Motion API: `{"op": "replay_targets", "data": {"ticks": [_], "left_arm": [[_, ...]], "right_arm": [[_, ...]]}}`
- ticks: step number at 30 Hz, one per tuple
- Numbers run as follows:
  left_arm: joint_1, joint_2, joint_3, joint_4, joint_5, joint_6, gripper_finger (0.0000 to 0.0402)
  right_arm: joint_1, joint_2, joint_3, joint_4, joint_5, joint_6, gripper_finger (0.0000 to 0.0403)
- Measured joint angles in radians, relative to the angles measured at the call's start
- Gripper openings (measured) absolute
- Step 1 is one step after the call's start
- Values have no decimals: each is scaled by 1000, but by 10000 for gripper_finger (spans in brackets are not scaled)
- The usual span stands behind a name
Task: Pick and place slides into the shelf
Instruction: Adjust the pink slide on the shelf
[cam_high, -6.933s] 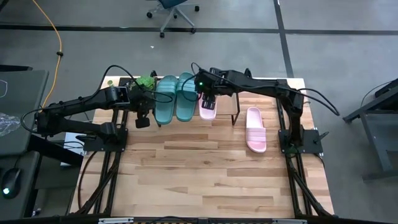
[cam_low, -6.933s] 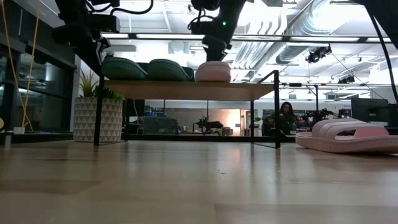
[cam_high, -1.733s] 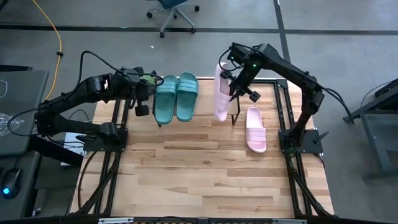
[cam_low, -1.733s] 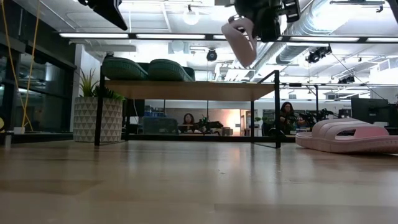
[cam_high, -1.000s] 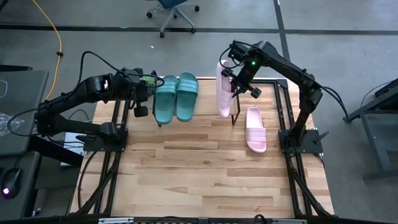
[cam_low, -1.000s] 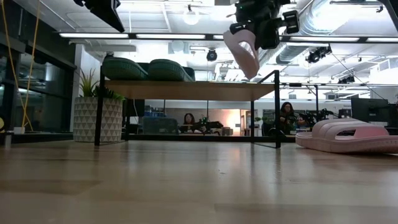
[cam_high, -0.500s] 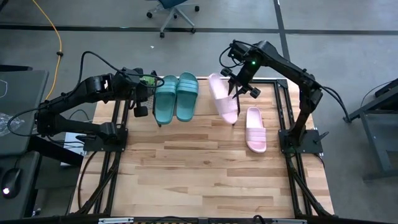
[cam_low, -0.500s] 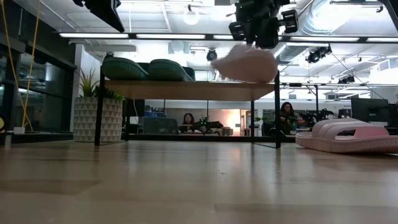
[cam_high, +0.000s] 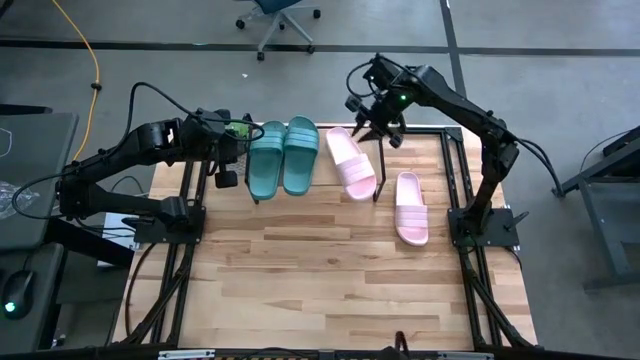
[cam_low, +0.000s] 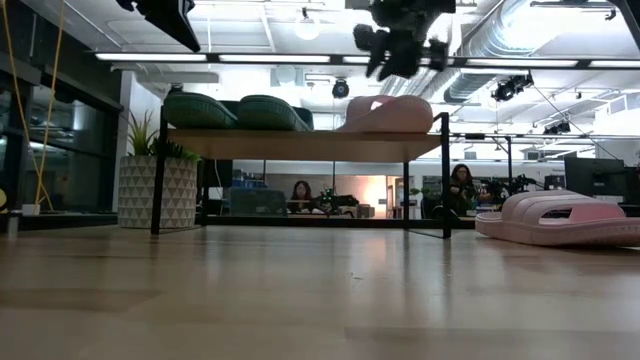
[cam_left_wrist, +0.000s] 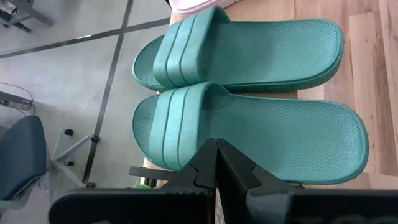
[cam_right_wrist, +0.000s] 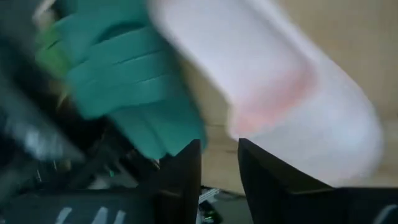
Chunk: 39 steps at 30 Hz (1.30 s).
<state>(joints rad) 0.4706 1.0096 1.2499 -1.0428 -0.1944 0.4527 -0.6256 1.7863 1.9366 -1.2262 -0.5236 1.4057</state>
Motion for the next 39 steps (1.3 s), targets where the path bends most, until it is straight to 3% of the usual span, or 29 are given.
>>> {"op": "replay_targets", "data": {"ticks": [6, 11, 15, 23, 33, 39], "left_arm": [[0, 0, 0, 19, 14, 23, 0], [1, 0, 0, 154, 246, 76, 0], [0, 19, 0, 287, 400, 65, 0], [0, 171, 0, 476, 502, -81, 0], [-59, 351, -1, 650, 455, -281, 0], [-125, 396, 0, 723, 376, -305, 0]], "right_arm": [[11, 0, 0, 187, -3, -437, 97], [49, 0, 0, 194, -14, -759, 97], [60, 0, 0, 114, -74, -1011, 97], [28, 0, 0, -86, 11, -1386, 97], [-51, 15, 0, -112, 2, -1708, 97], [-66, 77, -1, -271, -2, -1838, 97]]}}
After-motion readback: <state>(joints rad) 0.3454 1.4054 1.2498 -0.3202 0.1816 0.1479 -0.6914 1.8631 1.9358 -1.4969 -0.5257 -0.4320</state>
